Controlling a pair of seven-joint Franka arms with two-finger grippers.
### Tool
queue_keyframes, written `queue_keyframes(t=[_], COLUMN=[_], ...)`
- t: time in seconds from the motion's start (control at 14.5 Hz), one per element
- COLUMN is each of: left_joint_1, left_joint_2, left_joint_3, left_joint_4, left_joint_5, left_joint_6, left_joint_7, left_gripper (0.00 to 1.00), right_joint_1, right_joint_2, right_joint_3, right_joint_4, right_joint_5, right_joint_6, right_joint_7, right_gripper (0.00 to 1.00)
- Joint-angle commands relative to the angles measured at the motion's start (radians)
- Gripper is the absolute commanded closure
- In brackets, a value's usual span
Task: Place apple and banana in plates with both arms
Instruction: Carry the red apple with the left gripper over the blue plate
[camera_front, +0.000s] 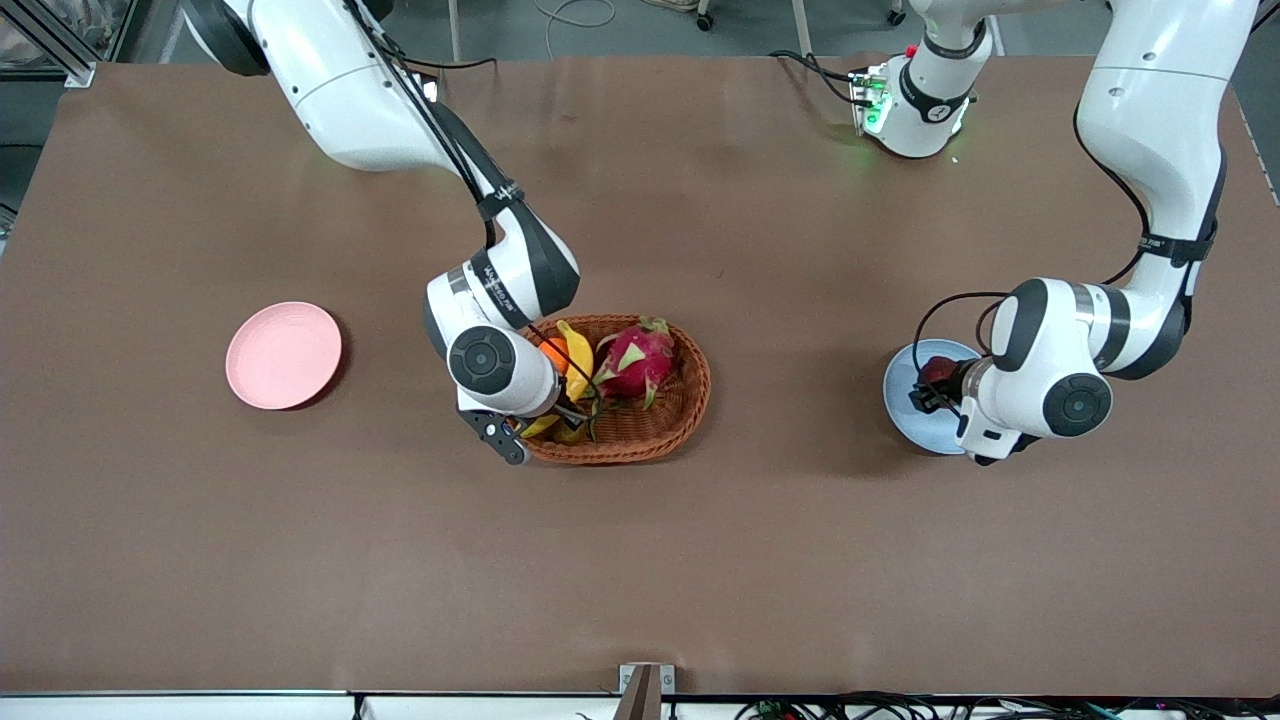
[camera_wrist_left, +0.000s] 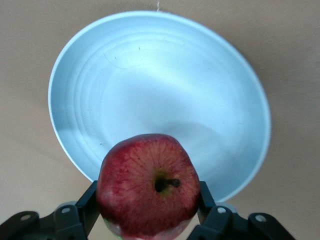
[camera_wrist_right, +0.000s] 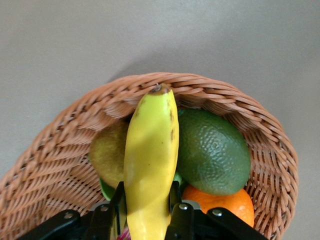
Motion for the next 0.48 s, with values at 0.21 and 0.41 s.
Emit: queue_keyframes(t=[0.21, 0.41], left_joint_1=[0.012, 0.012], left_joint_2=[0.026, -0.021], left_joint_3=[-0.014, -0.015], left_joint_4=[0.032, 0.084], left_joint_5=[0.005, 0.007], left_joint_6=[0.021, 0.006], left_joint_7=[0.033, 0.030], left_gripper=[0.00, 0.00], right_joint_1=[-0.010, -0.090], right_joint_2=[-0.060, -0.121], right_joint_3=[-0.011, -0.015], right_joint_4=[0.036, 0.028], right_joint_5=[0.009, 0.006], right_joint_6=[-0.079, -0.218], right_joint_7=[-0.063, -0.294], right_gripper=[0.79, 0.79])
